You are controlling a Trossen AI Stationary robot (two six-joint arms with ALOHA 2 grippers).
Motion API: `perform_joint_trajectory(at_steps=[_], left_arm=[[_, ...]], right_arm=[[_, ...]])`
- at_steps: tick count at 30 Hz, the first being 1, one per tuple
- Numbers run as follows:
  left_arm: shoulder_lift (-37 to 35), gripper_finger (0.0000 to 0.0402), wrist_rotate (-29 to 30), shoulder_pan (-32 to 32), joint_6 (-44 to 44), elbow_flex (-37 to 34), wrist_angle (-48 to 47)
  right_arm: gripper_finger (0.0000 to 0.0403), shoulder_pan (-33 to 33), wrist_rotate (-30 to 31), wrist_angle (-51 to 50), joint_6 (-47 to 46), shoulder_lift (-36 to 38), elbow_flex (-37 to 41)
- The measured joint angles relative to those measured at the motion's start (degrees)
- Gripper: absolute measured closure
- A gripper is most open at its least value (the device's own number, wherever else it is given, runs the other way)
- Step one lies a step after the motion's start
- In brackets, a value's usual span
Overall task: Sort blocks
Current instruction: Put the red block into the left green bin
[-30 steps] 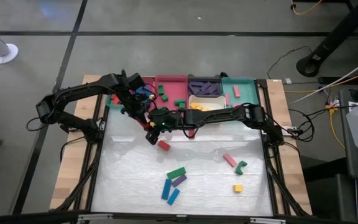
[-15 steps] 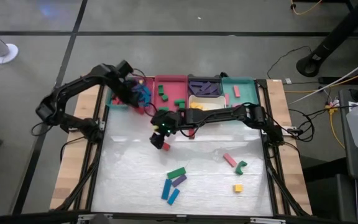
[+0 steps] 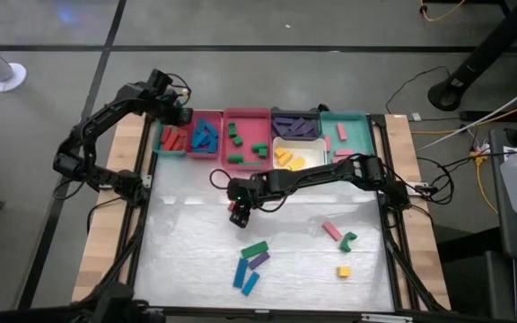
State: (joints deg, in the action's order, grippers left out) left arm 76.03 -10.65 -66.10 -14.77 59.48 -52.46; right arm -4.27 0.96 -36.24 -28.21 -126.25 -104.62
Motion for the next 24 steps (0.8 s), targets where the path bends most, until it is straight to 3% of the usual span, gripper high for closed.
perform_joint_trajectory(at_steps=[11, 24], left_arm=[[0.31, 0.0333, 5.81, 0.03, -8.74, 0.02, 5.65], [0.33, 0.0353, 4.38, 0.03, -7.24, 3.61, 0.00]], right_arm=[[0.0155, 0.12, 0.59, 4.34, -0.20, 0.00, 5.05], [0.0155, 0.11, -1.62, 6.23, -0.24, 0.00, 6.05]])
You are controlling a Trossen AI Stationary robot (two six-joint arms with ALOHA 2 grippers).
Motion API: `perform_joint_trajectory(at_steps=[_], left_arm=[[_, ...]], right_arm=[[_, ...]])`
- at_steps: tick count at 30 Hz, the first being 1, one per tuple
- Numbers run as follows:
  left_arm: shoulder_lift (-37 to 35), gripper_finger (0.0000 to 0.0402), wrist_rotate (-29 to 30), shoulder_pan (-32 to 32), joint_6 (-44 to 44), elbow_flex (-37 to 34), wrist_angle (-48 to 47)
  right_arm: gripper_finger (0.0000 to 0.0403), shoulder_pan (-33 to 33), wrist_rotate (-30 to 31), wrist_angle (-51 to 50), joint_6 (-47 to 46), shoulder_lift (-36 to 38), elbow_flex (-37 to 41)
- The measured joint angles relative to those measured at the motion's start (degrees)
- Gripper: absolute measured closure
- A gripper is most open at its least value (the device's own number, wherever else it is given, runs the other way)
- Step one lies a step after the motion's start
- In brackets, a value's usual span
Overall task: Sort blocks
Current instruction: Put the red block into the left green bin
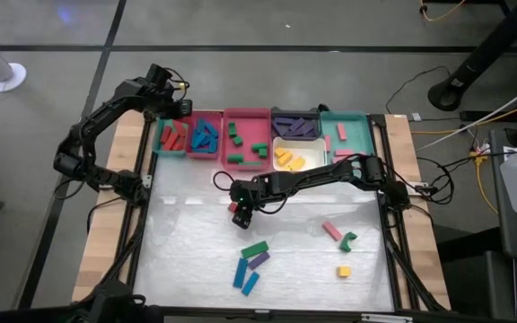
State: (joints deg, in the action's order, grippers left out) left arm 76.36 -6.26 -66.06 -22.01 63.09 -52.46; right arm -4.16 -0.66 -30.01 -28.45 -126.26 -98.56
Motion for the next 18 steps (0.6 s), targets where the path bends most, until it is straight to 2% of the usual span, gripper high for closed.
perform_joint_trajectory(at_steps=[12, 18], left_arm=[[0.00, 0.0357, 0.84, 0.84, 1.68, 1.12, -2.43], [0.00, 0.0356, 7.13, 5.22, -1.41, 1.14, -8.16]], right_arm=[[0.0155, 0.00, -0.06, -0.13, 0.37, 0.00, 0.00], [0.0155, 0.00, -3.02, -0.66, 0.42, 0.00, 0.00]])
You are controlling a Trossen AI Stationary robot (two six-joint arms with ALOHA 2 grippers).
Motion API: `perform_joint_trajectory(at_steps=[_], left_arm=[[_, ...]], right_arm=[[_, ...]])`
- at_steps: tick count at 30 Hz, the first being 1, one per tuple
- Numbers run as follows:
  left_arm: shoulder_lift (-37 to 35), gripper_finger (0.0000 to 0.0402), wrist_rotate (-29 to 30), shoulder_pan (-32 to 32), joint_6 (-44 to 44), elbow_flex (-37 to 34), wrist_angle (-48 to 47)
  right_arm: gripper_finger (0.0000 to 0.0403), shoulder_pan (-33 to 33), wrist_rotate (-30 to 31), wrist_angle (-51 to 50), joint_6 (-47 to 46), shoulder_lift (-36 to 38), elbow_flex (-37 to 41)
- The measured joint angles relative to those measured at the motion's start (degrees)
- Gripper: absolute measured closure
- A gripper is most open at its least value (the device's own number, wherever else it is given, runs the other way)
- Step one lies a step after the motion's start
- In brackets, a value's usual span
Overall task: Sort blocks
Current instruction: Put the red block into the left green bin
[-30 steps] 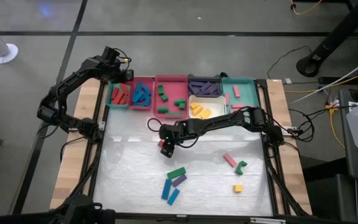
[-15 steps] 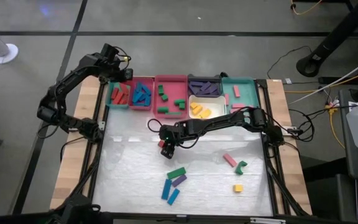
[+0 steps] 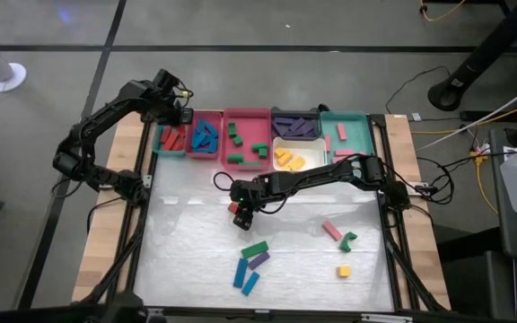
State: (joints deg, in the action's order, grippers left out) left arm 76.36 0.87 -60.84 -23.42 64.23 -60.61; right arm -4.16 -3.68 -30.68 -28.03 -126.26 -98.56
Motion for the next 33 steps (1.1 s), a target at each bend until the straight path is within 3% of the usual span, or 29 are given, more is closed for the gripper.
perform_joint_trajectory(at_steps=[9, 14, 21, 25, 33], left_arm=[[0.00, 0.0355, 15.34, 6.39, -6.40, -0.02, -1.46], [-0.02, 0.0337, 16.28, 6.51, -4.23, -1.03, -0.21], [0.02, 0.0266, 16.24, 6.50, -3.61, -1.03, 0.01], [-0.05, 0.0240, 11.75, 6.48, -3.64, -1.03, -1.23], [-0.37, 0.0249, -9.36, 6.61, -1.56, -1.03, -4.67]], right_arm=[[0.0155, 0.07, 0.08, 0.07, 0.04, 0.00, 0.00], [0.0155, 0.07, 0.59, 0.17, 0.06, 0.00, 0.00], [0.0155, 0.07, 0.60, 0.98, 0.07, 0.00, 0.00], [0.0155, 0.07, 0.61, 1.09, 0.09, -0.41, -0.04], [0.0155, 0.04, 0.81, 3.73, 0.06, -4.42, -0.09]])
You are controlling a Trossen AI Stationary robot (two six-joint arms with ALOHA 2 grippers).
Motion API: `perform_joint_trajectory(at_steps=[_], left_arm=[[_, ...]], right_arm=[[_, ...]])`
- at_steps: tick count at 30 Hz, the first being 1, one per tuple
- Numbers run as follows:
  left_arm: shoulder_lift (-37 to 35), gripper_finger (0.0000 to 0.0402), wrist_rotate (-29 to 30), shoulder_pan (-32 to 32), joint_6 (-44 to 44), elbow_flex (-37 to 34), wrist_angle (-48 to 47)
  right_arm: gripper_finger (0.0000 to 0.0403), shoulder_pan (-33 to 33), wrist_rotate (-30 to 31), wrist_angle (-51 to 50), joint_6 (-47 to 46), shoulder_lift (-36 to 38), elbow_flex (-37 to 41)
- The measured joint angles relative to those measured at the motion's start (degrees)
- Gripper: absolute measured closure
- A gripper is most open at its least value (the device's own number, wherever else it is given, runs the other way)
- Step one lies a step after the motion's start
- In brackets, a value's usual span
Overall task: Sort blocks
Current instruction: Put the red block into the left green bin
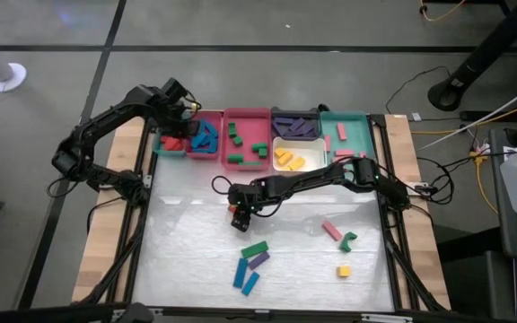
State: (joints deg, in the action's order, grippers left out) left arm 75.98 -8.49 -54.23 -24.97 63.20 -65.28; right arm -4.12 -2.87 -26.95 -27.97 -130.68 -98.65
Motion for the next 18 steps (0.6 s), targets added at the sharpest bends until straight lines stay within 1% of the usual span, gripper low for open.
perform_joint_trajectory(at_steps=[3, 6, 8, 12, 14, 16, 18], left_arm=[[-0.02, 0.0257, -4.95, 0.83, 0.15, 0.00, -1.62], [-0.02, 0.0264, -9.98, 2.88, 1.31, 0.00, -3.73], [-0.06, 0.0268, -13.96, 4.99, 1.31, 0.00, -5.21], [-0.08, 0.0271, -21.46, 10.18, 1.04, 0.00, -7.13], [-0.08, 0.0270, -23.05, 13.12, 0.98, 0.00, -7.65], [-0.08, 0.0269, -23.33, 15.81, 0.76, 0.00, -7.75], [-0.08, 0.0269, -23.35, 18.11, -0.28, 0.00, -7.71]], right_arm=[[0.0156, -0.02, 1.38, -0.05, 0.04, -0.45, -0.11], [0.0177, -0.07, 2.82, 0.00, 0.00, -0.52, -0.11], [0.0207, -0.04, 3.34, 0.47, -0.02, -0.58, -0.07], [0.0282, 0.02, 3.37, 3.31, -0.05, -0.78, 0.00], [0.0285, 0.02, 3.34, 4.61, -0.11, -0.85, 0.02], [0.0285, 0.02, 3.17, 6.43, -0.17, -0.87, 0.09], [0.0285, 0.04, 1.57, 8.78, -0.24, -0.87, 0.11]])
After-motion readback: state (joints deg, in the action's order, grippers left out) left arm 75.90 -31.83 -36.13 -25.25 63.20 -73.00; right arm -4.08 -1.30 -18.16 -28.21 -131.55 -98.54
